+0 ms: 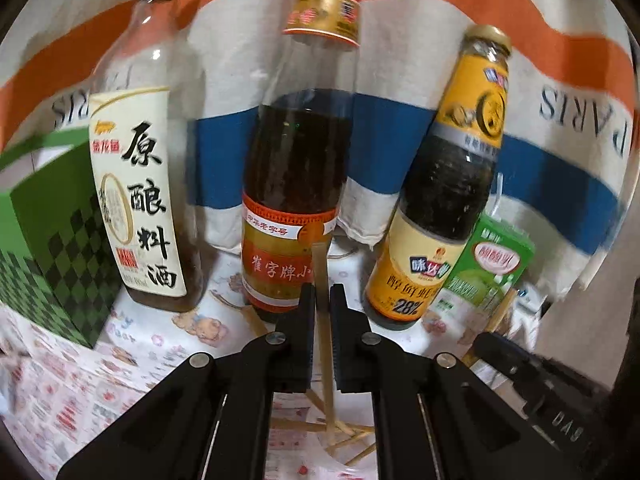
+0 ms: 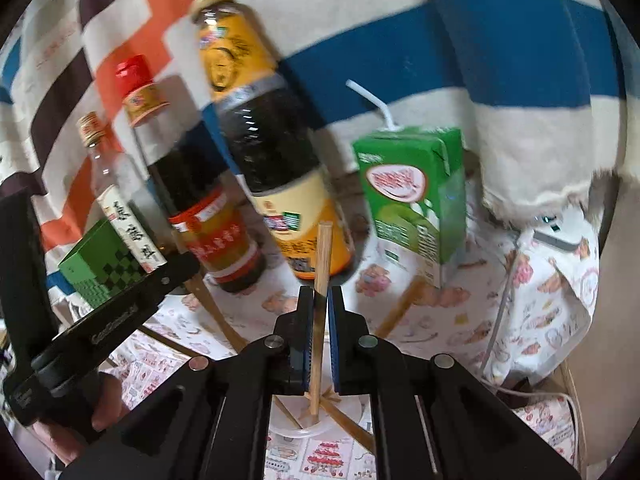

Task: Organize utensils
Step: 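Lower both chopsticks into the clear cup and open both grippers, then move both tools back over the chopstick pile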

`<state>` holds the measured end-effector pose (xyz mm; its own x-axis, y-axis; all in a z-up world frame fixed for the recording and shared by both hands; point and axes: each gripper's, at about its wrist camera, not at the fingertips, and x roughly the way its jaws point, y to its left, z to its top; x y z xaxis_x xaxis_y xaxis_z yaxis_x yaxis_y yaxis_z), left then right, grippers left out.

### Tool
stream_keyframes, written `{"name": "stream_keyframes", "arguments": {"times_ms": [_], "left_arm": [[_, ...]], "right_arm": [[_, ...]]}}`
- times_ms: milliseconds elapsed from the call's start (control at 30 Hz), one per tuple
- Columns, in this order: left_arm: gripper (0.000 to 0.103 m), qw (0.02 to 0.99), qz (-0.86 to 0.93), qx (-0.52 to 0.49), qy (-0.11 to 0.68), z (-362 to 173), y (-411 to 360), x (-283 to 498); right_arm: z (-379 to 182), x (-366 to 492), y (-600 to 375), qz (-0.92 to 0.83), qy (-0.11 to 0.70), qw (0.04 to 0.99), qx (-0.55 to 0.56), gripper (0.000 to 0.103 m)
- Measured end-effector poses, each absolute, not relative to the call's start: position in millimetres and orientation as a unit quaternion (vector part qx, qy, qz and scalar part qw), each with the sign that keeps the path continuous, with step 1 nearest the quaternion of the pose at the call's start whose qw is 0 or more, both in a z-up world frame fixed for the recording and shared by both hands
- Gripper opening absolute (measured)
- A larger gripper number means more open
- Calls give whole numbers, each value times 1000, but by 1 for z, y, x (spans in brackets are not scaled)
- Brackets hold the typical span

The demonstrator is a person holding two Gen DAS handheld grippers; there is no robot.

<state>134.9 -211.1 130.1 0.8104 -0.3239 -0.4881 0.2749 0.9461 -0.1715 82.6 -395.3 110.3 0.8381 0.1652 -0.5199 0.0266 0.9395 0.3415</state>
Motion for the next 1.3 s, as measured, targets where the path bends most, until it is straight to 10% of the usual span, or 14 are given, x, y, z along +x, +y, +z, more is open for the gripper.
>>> {"name": "stream_keyframes", "arguments": {"times_ms": [100, 200, 567, 1300], "left_arm": [[10, 953, -152, -16, 261, 128, -221, 134], [59, 962, -121, 22, 244, 130, -229, 129], [82, 985, -84, 31, 146, 161, -168, 75], [102, 984, -43, 39, 167, 121, -63, 1]], "right_arm": [[107, 86, -399, 36, 289, 940, 178, 8], [109, 87, -399, 31, 293, 939, 178, 10], [140, 58, -387, 23, 210, 965, 153, 62], [114, 10, -287, 92, 239, 965, 55, 68]]}}
